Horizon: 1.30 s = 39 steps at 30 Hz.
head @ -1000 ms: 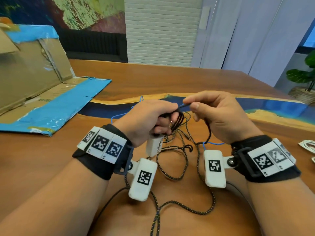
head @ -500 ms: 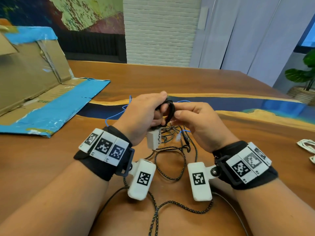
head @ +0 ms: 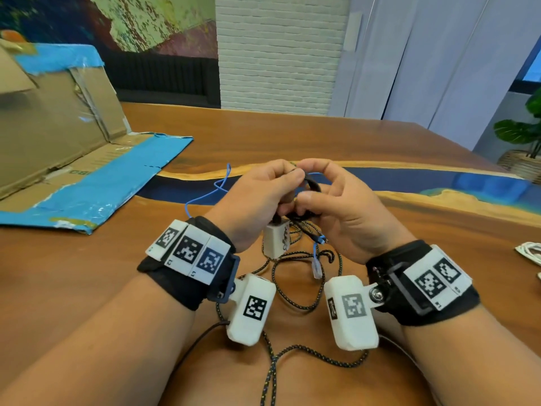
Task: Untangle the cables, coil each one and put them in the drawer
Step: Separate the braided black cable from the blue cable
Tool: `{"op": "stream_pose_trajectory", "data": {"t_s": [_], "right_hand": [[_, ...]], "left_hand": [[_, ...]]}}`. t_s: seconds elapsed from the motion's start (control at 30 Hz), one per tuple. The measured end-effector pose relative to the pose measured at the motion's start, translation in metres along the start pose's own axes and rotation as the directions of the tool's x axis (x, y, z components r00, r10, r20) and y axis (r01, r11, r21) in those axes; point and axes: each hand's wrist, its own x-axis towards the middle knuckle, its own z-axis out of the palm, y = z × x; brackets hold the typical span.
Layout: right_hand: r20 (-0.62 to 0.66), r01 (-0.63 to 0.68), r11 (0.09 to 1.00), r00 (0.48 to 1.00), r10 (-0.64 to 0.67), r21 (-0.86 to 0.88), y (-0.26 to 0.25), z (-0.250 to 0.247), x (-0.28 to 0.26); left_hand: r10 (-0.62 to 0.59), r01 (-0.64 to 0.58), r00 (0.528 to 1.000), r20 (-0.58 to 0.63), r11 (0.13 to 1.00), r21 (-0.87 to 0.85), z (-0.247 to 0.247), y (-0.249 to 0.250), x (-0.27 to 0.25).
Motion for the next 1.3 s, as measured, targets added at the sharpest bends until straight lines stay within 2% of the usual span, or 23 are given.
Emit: {"op": "stream_pose_trajectory", "data": {"t_s": [0.07,0.17,0.23,0.4,0.57,0.73,0.87,0.97,1.07,1.13,1.23,1.3], "right_hand": [[-0.095,0.023,0.987,0.995,-0.038,-0.16,0.003,-0.001,0.002],[-0.299,0.026,0.943,0.945,-0.131,-0.33,0.007,-0.008,0.004],[-0.344,0.023,0.904,0.92,-0.186,-0.428,0.007,-0.013,0.004],[-0.317,0.047,0.932,0.933,-0.169,-0.359,0.004,-0.013,0.004],[-0.269,0.103,0.985,0.953,-0.137,-0.138,-0.004,-0.01,0.004],[-0.226,0.059,0.98,0.969,-0.102,-0.189,-0.012,-0.018,0.001],[-0.21,-0.013,0.953,0.976,-0.053,-0.302,-0.009,-0.018,0.002],[-0.173,-0.048,0.953,0.985,-0.005,-0.3,-0.008,-0.02,-0.001],[-0.146,-0.075,0.923,0.989,0.02,-0.378,-0.014,-0.019,-0.003],[-0.119,-0.091,0.943,0.991,0.055,-0.321,-0.017,-0.017,-0.005],[-0.099,-0.125,0.984,0.989,0.113,-0.125,-0.018,-0.018,-0.007],[-0.143,-0.088,0.981,0.988,0.063,-0.175,-0.013,-0.021,-0.005]], "left_hand": [[-0.013,0.013,1.0,0.001,0.998,-0.06,0.0,0.001,0.0],[-0.011,0.01,1.0,-0.016,0.998,-0.062,-0.003,0.001,0.001],[-0.011,0.01,0.999,-0.038,1.0,-0.03,-0.003,0.001,0.002],[-0.042,0.045,0.996,-0.081,0.999,0.025,-0.003,0.001,0.003],[-0.057,0.069,0.994,-0.091,0.988,0.136,-0.002,0.001,0.002],[-0.073,0.076,0.997,-0.039,0.995,0.061,0.003,0.002,0.001],[-0.067,0.082,0.996,-0.064,0.954,0.29,0.005,-0.003,0.001],[-0.099,0.117,0.992,-0.08,0.953,0.279,-0.001,-0.002,0.002],[-0.081,0.104,0.993,-0.088,0.945,0.31,0.0,-0.003,0.002],[-0.044,0.073,0.995,-0.089,0.93,0.36,-0.001,-0.002,0.002],[-0.014,0.042,0.996,-0.087,0.945,0.325,-0.008,0.002,0.002],[-0.039,0.057,0.995,-0.086,0.975,0.216,-0.011,0.006,0.0]]}}
